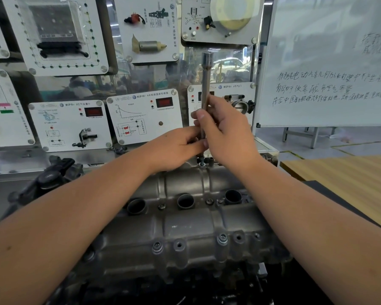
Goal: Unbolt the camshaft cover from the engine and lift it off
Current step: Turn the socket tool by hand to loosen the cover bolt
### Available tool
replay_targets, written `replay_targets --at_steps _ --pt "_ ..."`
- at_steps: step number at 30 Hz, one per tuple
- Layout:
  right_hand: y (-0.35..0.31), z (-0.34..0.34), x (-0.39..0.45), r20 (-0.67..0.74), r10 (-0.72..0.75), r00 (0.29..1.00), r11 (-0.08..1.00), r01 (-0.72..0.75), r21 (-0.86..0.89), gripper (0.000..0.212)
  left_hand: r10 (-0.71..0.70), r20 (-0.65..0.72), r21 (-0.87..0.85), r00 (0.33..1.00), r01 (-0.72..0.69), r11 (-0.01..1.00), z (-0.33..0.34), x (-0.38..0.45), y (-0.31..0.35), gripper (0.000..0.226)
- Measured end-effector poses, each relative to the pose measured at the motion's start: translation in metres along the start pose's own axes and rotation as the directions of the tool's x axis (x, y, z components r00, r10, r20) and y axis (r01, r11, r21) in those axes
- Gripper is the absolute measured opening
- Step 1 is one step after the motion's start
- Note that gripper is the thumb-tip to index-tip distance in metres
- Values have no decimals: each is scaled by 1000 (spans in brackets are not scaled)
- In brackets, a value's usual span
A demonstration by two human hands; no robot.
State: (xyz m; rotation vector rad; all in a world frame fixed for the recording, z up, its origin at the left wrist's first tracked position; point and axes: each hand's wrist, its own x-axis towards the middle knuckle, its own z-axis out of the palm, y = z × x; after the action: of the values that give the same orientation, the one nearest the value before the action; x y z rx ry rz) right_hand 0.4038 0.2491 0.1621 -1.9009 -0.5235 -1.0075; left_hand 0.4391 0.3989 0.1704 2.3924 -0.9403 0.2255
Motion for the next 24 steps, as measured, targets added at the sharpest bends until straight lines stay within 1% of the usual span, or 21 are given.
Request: replay_targets --at_steps 2,3,6,8,10,12,14,17,18,20,21,24 --pt "0 -1 0 18 19 1000 999 -20 29 28 -6 5 -17 1000 6 1000 0 -1 -1 35" --pt "-1 -1 1 23 28 999 999 -29 37 32 -10 7 -19 1000 10 1000 0 -1 -1 35" --pt "0 -1 1 31 25 999 999 -27 45 41 -5 9 18 1000 4 1000 -1 0 -1 31" --pt "0 0 1 14 10 1000 999 -11 35 38 12 11 45 1000 -12 999 -1 1 -1 26" --pt "0 0 1 -15 -21 1000 1000 21 1 28 15 3 51 1000 -15 999 0 2 0 32" --pt "1 0 1 -9 -29 1000 1000 29 -2 22 4 5 44 1000 -4 999 1 1 0 35" --pt "1 0 1 13 -3 1000 1000 3 28 27 -13 18 17 1000 12 1000 1 0 0 36" --pt "2 0 1 32 24 999 998 -26 50 40 -22 22 -7 1000 22 1000 0 1 -1 36" --pt "2 1 2 34 20 999 999 -22 48 42 -13 18 1 1000 13 1000 0 1 -3 33" --pt "3 1 1 31 2 1000 999 -3 42 42 12 6 10 1000 -12 1000 0 2 -4 13" --pt "3 1 1 27 -9 1000 999 9 35 42 27 -1 10 1000 -27 1000 -1 2 -3 9" --pt "3 2 2 8 -31 999 1000 31 2 34 34 -9 19 999 -34 999 0 3 -4 12"
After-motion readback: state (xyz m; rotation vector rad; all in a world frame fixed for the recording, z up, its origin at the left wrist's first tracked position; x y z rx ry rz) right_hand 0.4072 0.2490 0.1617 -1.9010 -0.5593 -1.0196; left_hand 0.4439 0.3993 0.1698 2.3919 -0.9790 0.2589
